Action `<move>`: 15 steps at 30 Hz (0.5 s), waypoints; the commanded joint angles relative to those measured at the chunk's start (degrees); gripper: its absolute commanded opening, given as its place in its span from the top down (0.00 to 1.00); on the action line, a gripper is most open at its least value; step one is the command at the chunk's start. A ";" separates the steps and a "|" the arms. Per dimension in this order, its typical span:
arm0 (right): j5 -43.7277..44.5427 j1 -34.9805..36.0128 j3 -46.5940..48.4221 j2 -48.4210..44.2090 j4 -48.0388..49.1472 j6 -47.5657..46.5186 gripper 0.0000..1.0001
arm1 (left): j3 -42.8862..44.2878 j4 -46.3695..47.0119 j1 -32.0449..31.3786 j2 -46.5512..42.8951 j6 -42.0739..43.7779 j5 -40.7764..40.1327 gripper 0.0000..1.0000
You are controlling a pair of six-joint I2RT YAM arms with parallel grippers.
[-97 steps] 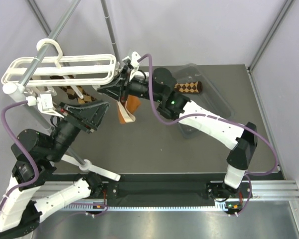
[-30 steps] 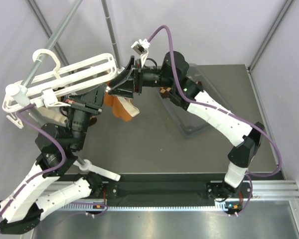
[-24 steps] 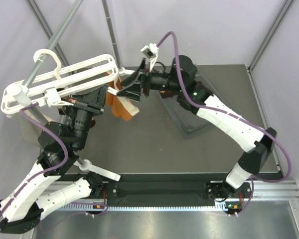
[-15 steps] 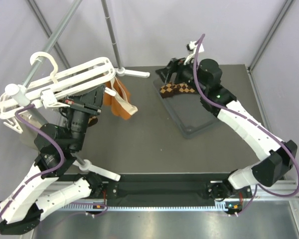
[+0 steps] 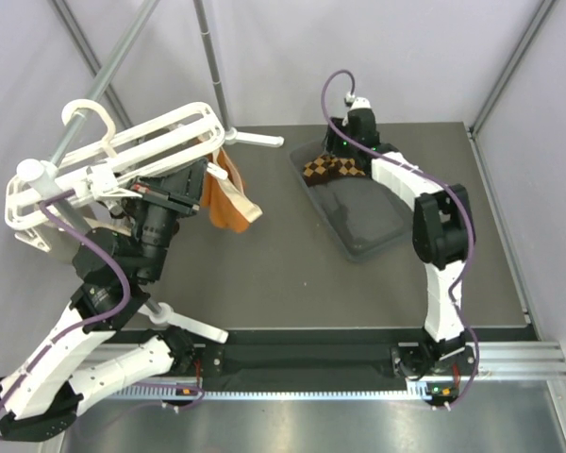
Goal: Clip the socks to the hanger
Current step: Pick up the sock from the bin.
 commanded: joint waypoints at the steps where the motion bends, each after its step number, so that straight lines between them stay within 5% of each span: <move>1: -5.48 0.32 7.68 6.97 0.58 -1.82 0.45 | 2.15 -0.06 -0.25 2.41 1.20 2.60 1.00; 15: -9.88 0.32 15.53 20.36 0.14 -0.07 0.50 | 2.77 -2.61 -0.25 1.80 0.94 -0.38 1.00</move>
